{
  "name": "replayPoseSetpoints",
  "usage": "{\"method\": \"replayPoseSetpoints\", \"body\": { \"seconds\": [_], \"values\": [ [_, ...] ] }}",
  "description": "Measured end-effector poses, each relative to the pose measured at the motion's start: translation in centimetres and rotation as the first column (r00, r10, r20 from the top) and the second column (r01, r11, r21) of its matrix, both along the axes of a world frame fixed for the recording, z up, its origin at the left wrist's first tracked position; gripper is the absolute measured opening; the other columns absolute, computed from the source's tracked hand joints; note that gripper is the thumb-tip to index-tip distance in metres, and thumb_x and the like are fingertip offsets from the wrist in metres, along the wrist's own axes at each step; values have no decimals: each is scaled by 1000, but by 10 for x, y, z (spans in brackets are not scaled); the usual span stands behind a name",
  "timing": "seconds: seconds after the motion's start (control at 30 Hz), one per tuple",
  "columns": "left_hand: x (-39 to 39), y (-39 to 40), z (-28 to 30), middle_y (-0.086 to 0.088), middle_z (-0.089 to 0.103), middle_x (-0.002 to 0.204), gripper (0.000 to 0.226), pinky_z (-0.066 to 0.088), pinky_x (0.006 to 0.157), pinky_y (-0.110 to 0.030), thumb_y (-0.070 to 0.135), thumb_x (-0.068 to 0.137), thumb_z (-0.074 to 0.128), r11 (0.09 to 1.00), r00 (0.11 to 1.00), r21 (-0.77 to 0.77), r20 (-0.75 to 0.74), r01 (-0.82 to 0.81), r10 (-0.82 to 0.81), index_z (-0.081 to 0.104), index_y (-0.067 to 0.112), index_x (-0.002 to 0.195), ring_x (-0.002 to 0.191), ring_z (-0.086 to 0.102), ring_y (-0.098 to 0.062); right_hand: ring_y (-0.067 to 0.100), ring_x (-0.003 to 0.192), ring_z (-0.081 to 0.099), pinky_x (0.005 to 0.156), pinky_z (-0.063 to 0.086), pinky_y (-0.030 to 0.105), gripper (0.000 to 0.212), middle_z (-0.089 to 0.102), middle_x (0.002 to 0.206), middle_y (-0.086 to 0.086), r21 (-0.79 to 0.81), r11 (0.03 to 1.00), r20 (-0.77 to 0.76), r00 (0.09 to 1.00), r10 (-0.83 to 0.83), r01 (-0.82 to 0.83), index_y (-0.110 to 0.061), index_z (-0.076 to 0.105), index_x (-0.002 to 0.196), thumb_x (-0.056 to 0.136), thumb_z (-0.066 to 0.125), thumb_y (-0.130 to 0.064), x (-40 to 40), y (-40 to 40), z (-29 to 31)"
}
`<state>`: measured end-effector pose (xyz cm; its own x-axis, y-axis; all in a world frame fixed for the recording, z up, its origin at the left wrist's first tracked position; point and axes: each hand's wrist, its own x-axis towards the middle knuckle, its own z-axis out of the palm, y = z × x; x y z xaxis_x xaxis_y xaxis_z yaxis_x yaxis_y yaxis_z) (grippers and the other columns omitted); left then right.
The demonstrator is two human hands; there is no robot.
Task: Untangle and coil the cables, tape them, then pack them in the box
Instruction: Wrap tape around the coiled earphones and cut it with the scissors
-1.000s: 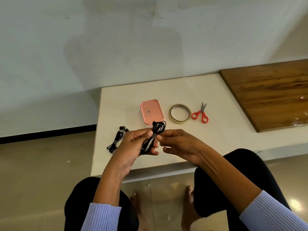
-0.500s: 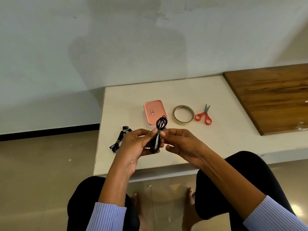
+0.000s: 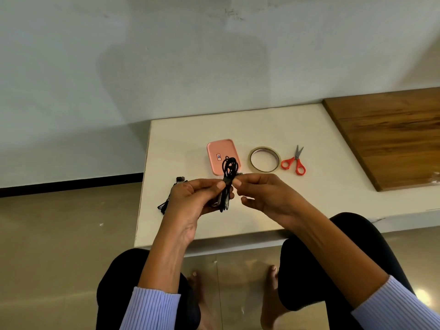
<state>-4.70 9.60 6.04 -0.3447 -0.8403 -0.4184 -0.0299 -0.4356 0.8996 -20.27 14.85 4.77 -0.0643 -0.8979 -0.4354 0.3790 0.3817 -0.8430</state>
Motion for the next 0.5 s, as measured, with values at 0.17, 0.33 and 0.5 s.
{"method": "replayPoseSetpoints", "body": {
  "seconds": [0.17,0.33,0.5],
  "values": [
    [-2,-2,3,-19,72,79,19,57,78,-43,6,65,71,993,992,116,-128,2,12,64,6,83,73,69,-32,5,72,58,58,48,13,25,63,79,0,-35,993,278,953,117,-112,-5,69,101,79,60,-13,-6,0,6],
    [1,-1,8,-19,71,72,29,58,71,-35,4,64,67,976,960,197,-277,93,-36,46,10,84,61,70,-28,5,67,59,53,47,11,20,62,75,1,-14,986,433,888,154,-164,-3,66,96,84,53,-11,-4,1,8],
    [2,-2,9,-19,71,71,23,60,63,-32,4,69,66,980,962,166,-265,109,-62,45,12,76,60,70,-26,6,67,57,51,48,12,10,63,74,1,7,993,361,926,108,-119,-9,69,81,76,61,-12,-3,1,4]
  ]
}}
